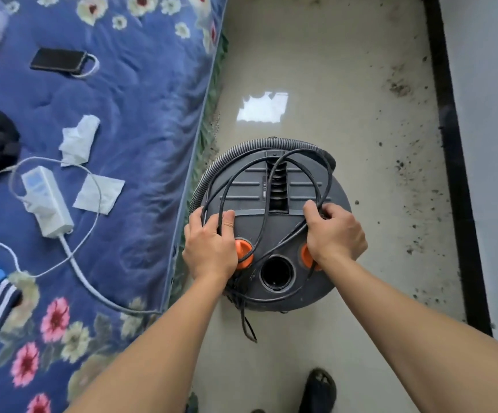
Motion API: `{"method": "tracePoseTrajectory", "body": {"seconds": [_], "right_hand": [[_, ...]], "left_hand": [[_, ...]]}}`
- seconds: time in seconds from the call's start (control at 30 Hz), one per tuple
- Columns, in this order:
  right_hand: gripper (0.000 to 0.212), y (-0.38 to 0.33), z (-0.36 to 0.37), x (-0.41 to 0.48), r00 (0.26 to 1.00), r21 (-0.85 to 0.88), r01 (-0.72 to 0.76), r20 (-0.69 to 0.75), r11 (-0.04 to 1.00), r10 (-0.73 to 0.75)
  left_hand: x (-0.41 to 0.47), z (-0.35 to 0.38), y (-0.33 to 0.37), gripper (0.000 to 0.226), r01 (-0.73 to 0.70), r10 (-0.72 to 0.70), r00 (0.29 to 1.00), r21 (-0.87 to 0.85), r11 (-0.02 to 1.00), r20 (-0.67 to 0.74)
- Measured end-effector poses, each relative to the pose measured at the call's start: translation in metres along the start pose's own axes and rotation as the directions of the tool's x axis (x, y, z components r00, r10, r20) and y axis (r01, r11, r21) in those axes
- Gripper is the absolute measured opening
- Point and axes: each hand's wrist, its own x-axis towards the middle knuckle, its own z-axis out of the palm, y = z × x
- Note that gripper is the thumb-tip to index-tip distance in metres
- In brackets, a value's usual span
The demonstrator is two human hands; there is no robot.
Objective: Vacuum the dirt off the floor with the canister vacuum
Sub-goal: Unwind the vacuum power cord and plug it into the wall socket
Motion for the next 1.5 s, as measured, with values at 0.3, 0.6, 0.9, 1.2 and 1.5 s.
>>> {"method": "tracePoseTrajectory", "body": {"seconds": [0.3,0.6,0.9,1.2,1.5], "right_hand": [[0.036,-0.075,0.002,0.092,0.997,0.034,-0.071,0.016,0.997,0.070],[0.037,-0.127,0.002,0.174,0.983,0.062,-0.168,-0.059,0.984,0.172],[0.037,-0.168,0.011,0.223,0.903,0.104,-0.363,-0.207,0.926,0.377],[0.035,-0.210,0.041,0.220,0.790,0.193,-0.500,-0.298,0.844,0.536],[0.039,-0.223,0.046,0.217,0.810,0.177,-0.508,-0.234,0.843,0.537]], "left_hand": [[0.109,0.008,0.067,0.050,-0.041,0.041,0.999,-0.008,0.999,0.009],[0.206,0.022,0.139,0.060,-0.152,0.153,0.987,-0.029,0.988,0.054],[0.301,0.036,0.192,0.053,-0.375,0.372,0.909,-0.021,0.927,0.186],[0.378,0.028,0.213,0.062,-0.593,0.566,0.764,-0.008,0.805,0.309],[0.394,0.019,0.221,0.048,-0.654,0.607,0.727,0.058,0.754,0.321]]}}
